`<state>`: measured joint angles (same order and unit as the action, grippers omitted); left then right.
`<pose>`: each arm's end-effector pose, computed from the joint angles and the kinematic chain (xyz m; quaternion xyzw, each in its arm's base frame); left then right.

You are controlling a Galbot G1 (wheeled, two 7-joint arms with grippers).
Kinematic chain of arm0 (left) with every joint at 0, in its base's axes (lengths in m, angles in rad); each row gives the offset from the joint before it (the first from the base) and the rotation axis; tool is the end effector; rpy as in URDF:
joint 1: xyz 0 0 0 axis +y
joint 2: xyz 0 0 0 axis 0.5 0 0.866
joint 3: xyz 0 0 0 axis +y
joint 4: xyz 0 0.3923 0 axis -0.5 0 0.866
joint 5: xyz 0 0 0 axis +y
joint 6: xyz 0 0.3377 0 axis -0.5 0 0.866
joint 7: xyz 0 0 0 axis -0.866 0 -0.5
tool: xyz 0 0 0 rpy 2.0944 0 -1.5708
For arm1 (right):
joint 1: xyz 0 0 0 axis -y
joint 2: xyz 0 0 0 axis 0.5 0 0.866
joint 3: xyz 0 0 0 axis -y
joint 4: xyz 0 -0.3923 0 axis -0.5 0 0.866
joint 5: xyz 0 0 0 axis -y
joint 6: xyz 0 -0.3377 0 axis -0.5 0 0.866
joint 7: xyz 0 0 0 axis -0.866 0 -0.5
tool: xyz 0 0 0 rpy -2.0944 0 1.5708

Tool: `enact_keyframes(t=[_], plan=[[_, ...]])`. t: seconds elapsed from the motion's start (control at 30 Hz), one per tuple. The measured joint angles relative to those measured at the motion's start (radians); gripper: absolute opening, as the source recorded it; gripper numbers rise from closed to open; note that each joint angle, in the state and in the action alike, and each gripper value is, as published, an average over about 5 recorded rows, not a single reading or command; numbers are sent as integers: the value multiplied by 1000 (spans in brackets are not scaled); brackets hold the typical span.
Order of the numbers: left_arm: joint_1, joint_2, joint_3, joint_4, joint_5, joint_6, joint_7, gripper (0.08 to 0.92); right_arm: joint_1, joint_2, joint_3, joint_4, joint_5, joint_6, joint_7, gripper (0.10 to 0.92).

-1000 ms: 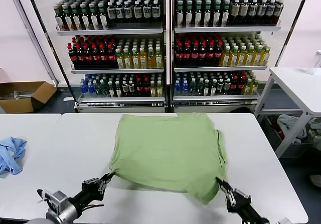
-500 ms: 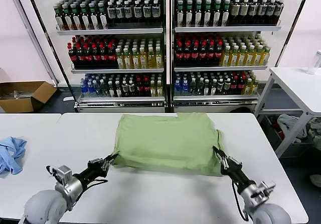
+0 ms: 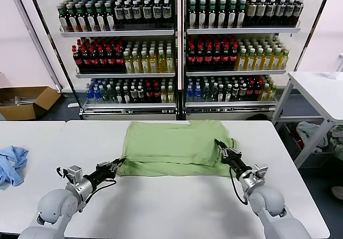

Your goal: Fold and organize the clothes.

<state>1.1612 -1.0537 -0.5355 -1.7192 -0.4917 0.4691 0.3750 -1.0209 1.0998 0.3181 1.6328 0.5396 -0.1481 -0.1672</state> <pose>0.2982 0.1727 -0.3317 -0.2090 -0.9523 0.0233 0.2212 0.3394 -0.1072 -0.3533 0.1898 -0.9779 -0.0349 0.0804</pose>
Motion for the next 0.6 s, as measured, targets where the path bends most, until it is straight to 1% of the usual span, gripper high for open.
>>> enact_keyframes(t=[0.27,0.47,0.6], plan=[[19,18,-19,-11,2,-4,-12,513,-69,-26,46,61,-61,-60,43,571],[47,8,-11,-34,16,-7,-21,686,-167,-47,107,127,-98,-112,73,742],[50,-4,1,-34,23,-7,-32,786,-227,-49,130,152,-114,-139,85,812]])
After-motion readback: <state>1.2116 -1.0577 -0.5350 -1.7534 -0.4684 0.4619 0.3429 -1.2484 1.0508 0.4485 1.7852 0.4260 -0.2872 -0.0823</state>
